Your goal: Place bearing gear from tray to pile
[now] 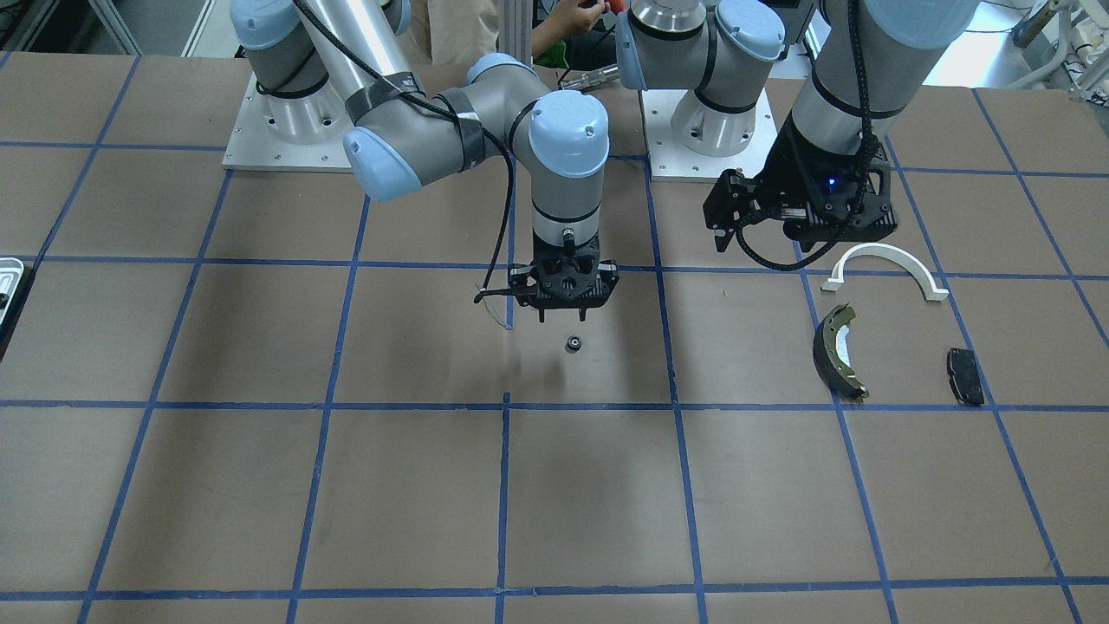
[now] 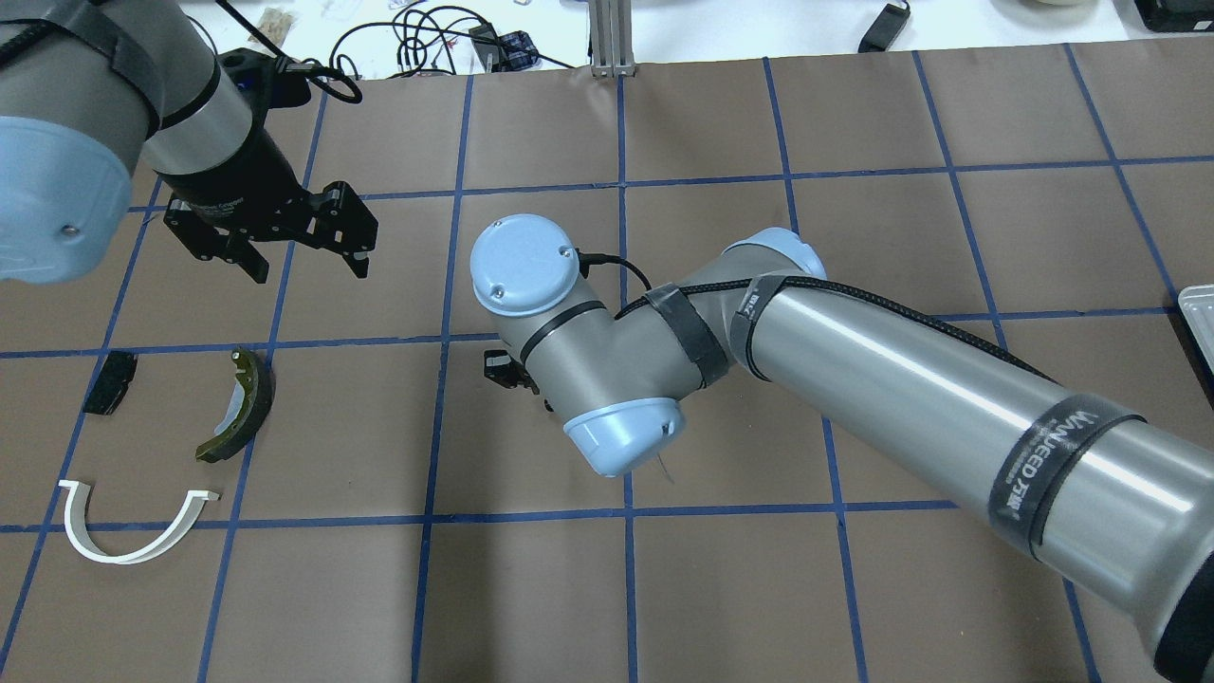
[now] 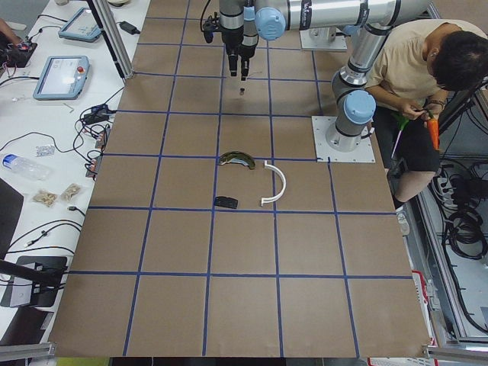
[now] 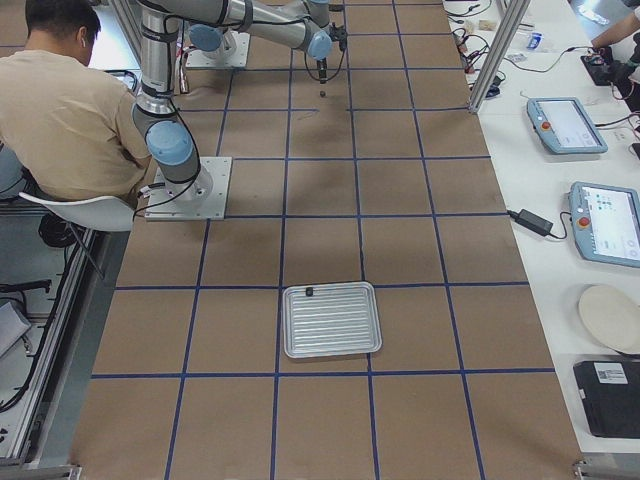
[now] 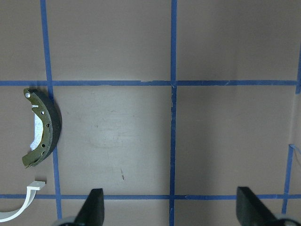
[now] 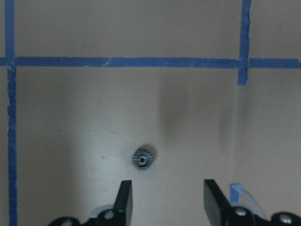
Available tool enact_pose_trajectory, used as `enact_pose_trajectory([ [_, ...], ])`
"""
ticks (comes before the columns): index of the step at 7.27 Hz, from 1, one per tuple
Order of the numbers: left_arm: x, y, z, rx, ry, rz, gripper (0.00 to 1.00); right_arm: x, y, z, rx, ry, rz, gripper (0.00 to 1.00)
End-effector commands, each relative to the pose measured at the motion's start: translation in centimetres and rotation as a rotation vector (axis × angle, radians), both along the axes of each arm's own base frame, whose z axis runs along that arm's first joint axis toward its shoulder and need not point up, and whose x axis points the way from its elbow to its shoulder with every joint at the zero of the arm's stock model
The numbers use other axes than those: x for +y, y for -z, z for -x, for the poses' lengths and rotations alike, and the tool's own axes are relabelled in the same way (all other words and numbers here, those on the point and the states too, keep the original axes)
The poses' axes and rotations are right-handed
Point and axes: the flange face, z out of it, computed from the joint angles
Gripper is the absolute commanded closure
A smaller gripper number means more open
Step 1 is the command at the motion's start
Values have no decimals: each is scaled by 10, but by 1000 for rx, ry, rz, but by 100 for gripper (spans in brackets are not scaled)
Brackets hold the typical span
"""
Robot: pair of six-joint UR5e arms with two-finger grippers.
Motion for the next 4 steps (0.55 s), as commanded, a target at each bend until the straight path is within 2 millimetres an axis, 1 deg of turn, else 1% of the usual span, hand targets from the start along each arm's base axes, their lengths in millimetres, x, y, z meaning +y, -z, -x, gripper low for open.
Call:
enact_pose_trajectory([
  [1, 0, 0, 0, 3, -2, 1, 0, -73, -4, 100, 99, -41, 34, 0],
  [2, -9, 11, -1, 5, -5, -8, 0, -108, -15, 172, 108, -3, 37, 0],
  [3, -13, 30, 2, 8, -25, -33, 0, -132, -7, 257, 133, -3, -47, 0],
  [4, -13, 57, 11, 17, -53, -35, 0, -147, -4, 347, 136, 63, -73, 0],
])
